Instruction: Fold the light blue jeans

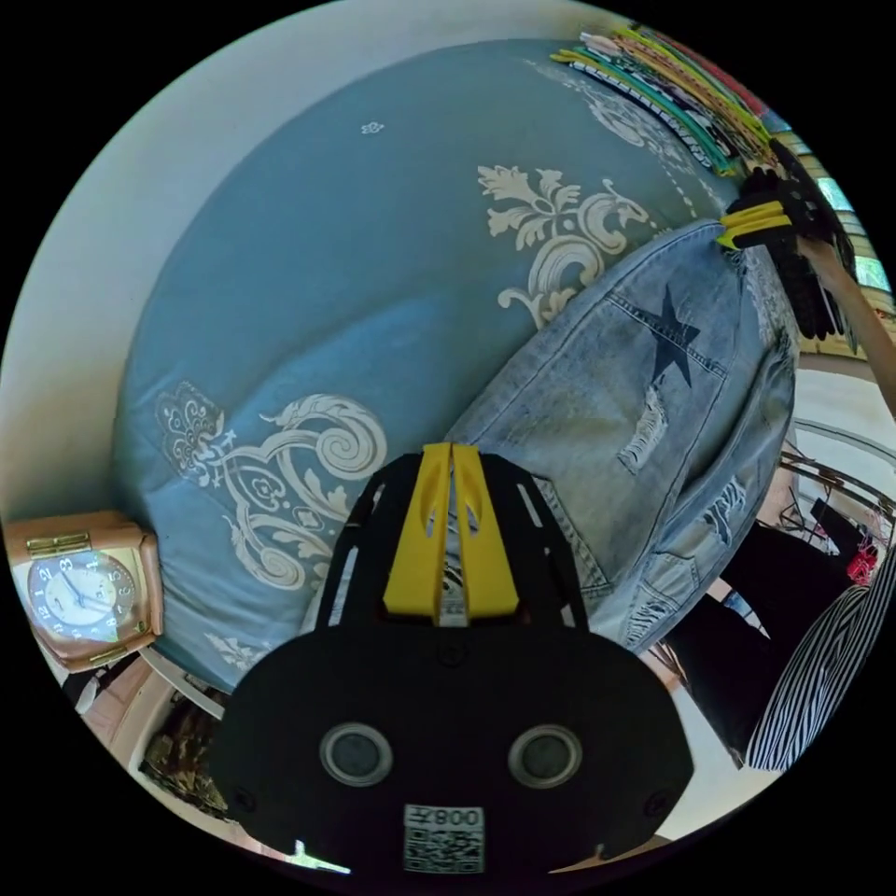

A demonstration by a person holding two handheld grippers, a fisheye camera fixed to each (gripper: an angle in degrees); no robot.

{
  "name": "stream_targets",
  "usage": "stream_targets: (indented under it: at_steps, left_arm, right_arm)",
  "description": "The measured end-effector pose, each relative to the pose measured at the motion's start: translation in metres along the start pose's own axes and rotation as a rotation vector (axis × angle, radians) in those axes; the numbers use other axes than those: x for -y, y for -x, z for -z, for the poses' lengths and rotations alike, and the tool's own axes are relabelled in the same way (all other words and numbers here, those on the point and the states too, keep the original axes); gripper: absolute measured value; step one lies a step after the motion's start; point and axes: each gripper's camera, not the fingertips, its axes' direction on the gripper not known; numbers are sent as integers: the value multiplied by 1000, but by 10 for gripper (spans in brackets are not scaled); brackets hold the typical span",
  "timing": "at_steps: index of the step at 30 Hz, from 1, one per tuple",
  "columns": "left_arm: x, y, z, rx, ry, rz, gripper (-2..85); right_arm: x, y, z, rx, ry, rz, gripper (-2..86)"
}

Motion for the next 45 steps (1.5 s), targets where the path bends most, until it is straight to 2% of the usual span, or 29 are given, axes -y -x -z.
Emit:
stream_targets:
  at_steps: [5,9,13,17,21,23,27,29,33,35,39,45]
  left_arm:
    - [5,13,42,-42,-149,77,3]
    - [17,26,45,-34,-190,151,2]
    - [33,38,17,-42,-152,265,7]
    - [36,45,-1,-95,-166,351,16]
    - [29,44,5,-106,-241,363,24]
    - [22,40,17,-120,-339,367,28]
    - [26,24,23,-189,-441,316,33]
    - [43,9,17,-256,-452,238,36]
    - [79,-13,5,-321,-446,134,40]
    - [104,-27,-2,-334,-439,83,39]
    - [132,-38,-10,-329,-422,41,35]
    - [156,-33,-2,-371,-518,31,26]
  right_arm:
    - [-1,-11,63,-58,-127,-23,29]
    - [32,-27,102,-110,-192,-6,32]
    - [79,-39,85,-159,-128,-4,42]
    - [108,-59,48,-177,22,-49,64]
    - [73,-86,68,-41,-151,-153,95]
    - [46,-101,74,26,-235,-224,106]
    - [-21,-142,72,194,-461,-461,112]
    - [-35,-154,62,277,-499,-498,120]
    - [-29,-162,24,299,-357,-504,120]
    - [-33,-166,18,300,-374,-532,108]
    - [-40,-165,28,282,-384,-467,50]
    - [-48,-173,70,244,-443,-343,21]
